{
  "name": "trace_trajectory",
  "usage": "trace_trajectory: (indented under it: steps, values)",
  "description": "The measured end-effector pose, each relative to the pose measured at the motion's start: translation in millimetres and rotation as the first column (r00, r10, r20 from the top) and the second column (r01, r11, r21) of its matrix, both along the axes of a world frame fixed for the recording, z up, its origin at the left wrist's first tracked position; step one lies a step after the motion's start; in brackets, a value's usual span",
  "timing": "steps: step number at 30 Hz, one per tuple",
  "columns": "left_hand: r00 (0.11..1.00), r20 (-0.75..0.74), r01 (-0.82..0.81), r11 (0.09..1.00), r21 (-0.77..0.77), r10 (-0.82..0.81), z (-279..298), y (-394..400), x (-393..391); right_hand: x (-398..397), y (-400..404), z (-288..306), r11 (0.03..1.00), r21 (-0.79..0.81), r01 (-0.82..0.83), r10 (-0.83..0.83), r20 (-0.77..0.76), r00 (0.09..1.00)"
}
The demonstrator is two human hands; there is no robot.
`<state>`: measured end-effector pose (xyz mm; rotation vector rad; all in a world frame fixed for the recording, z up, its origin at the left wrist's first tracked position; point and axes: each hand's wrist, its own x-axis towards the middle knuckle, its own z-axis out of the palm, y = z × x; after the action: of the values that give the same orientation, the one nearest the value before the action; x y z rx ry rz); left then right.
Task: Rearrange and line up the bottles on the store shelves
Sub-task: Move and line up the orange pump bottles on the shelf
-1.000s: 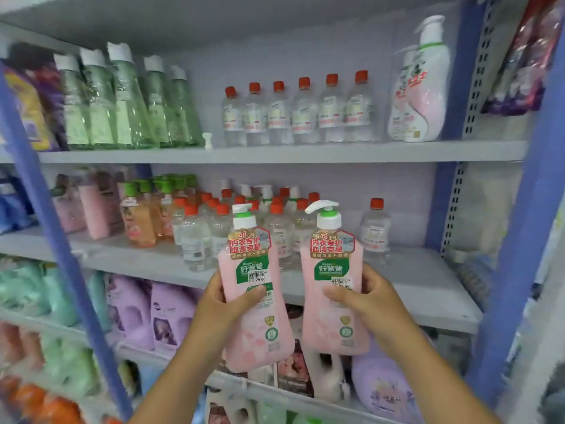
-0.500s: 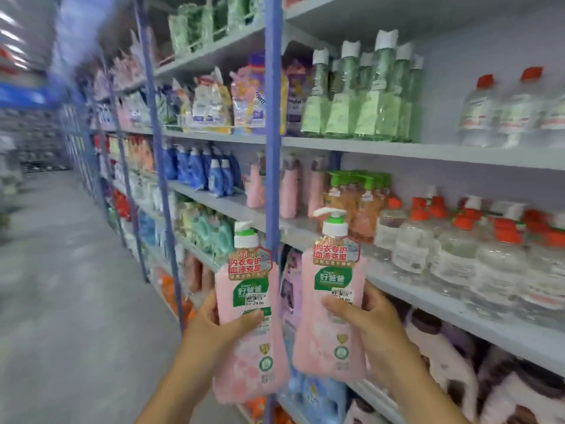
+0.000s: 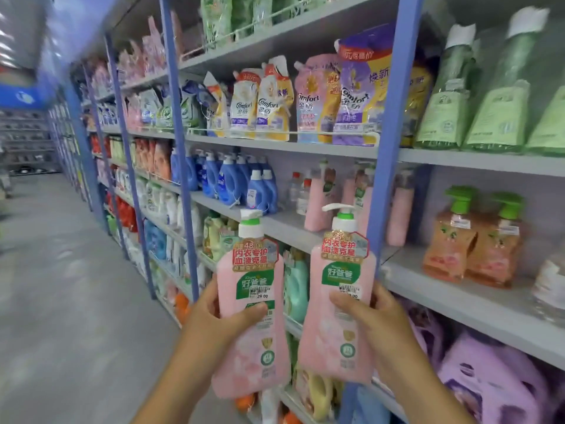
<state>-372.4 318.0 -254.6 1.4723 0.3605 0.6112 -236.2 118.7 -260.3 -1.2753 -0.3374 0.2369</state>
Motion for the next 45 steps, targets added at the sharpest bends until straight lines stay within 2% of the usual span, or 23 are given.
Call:
trace_trajectory:
  steps: [5, 10, 16, 23, 30, 33, 40, 42, 45]
  values:
    - [1.0, 0.017, 0.013, 0.998, 0.054, -0.014, -3, 60, 74, 60, 53, 5, 0.997, -0.014, 0.072, -0.071, 0.097, 0.993]
    - [0.998, 0.054, -0.043, 0.992, 0.121, 0.037, 16, 114, 150, 130, 113, 26, 0.994, 0.04, 0.098, -0.104, 0.18, 0.978]
    - [0.992, 0.121, -0.054, 0.985, 0.166, 0.033, 36, 175, 244, 198, 165, 41, 0.986, 0.003, 0.164, -0.161, 0.224, 0.961]
    - [0.983, 0.178, 0.005, 0.973, 0.231, -0.048, 24, 239, 366, 259, 220, 23, 0.924, -0.025, 0.381, -0.369, 0.193, 0.909]
    - [0.975, 0.112, 0.159, 0.955, 0.251, -0.192, 1, 293, 472, 311, 287, 16, 0.85, -0.064, 0.523, -0.51, 0.151, 0.847]
    - [0.973, 0.102, 0.179, 0.954, 0.242, -0.209, -3, 303, 501, 327, 311, 11, 0.815, -0.095, 0.572, -0.555, 0.156, 0.817]
    - [0.962, 0.069, 0.236, 0.931, 0.278, -0.264, -6, 308, 540, 350, 344, 4, 0.65, -0.151, 0.745, -0.714, 0.216, 0.666]
    - [0.955, 0.096, 0.245, 0.93, 0.276, -0.28, -5, 305, 541, 353, 351, 1, 0.635, -0.113, 0.764, -0.734, 0.223, 0.642]
    - [0.936, 0.226, 0.214, 0.947, 0.24, -0.269, -5, 298, 535, 352, 354, 1, 0.65, -0.097, 0.753, -0.721, 0.235, 0.652]
